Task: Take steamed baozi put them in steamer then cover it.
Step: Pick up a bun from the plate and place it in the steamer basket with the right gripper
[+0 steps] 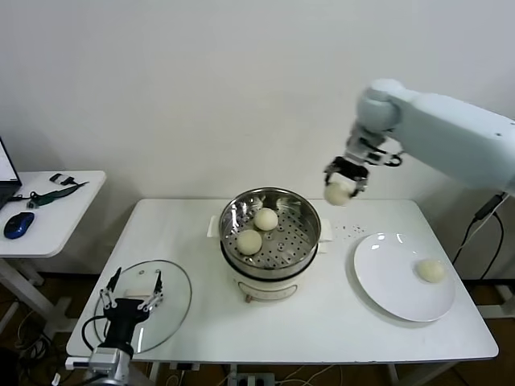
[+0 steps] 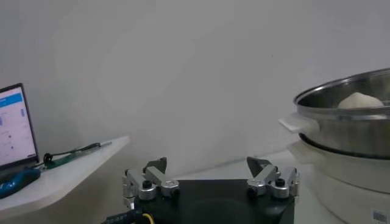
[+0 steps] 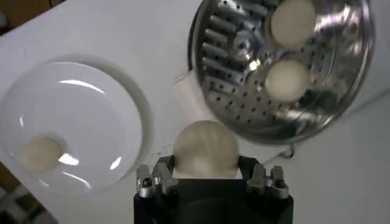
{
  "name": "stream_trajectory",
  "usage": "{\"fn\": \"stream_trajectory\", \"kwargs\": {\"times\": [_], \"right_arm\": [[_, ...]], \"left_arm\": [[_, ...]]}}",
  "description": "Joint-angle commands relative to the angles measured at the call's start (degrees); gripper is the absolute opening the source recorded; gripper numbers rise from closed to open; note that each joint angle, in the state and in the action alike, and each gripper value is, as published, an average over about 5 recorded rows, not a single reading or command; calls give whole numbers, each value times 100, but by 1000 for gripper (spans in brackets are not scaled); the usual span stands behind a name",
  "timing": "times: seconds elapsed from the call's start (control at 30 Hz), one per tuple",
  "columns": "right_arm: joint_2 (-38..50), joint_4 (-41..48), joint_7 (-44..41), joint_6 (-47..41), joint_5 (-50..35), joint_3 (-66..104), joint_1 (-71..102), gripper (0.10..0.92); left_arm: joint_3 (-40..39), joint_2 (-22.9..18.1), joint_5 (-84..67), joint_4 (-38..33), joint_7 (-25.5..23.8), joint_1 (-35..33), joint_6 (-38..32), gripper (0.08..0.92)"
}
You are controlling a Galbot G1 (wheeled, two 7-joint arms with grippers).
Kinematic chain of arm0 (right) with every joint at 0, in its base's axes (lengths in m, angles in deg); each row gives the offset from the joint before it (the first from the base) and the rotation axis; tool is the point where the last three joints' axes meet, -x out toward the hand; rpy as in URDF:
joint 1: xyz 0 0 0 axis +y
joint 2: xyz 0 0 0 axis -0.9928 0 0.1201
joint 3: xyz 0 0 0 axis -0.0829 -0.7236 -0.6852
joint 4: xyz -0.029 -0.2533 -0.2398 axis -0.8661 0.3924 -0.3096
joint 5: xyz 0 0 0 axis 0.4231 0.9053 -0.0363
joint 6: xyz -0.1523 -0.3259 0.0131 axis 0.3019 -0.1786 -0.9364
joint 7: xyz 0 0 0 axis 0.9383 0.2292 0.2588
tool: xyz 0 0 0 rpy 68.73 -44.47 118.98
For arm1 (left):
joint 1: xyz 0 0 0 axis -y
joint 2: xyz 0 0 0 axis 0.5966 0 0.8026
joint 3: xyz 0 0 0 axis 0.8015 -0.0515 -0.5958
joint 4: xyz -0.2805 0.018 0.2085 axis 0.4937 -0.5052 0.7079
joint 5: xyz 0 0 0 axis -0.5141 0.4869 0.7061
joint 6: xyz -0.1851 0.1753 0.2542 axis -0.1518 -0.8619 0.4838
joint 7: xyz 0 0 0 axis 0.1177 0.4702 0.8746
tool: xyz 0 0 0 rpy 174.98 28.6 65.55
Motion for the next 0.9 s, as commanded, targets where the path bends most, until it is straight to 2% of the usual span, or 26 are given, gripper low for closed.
{"fn": "stream_trajectory", "kwargs": {"times": [0.03,0.17,0.5,0.9], "right_arm": [[-1136,-496,48,580,789,102,363,687],[-1311,-624,127,739,1237,66,818,687],[-1352,-802,337,977,1714,-61,1343,689],[-1210,-838,367,988,1726,-93,1422,702]], "left_arm": [[-11,62,-2,-5,-1,-25,-3,823],[-1,114,-7,-17,-3,-77,-21,823],[49,114,-73,17,-3,-120,-36,823],[88,85,-124,111,-3,-113,-49,823]]}}
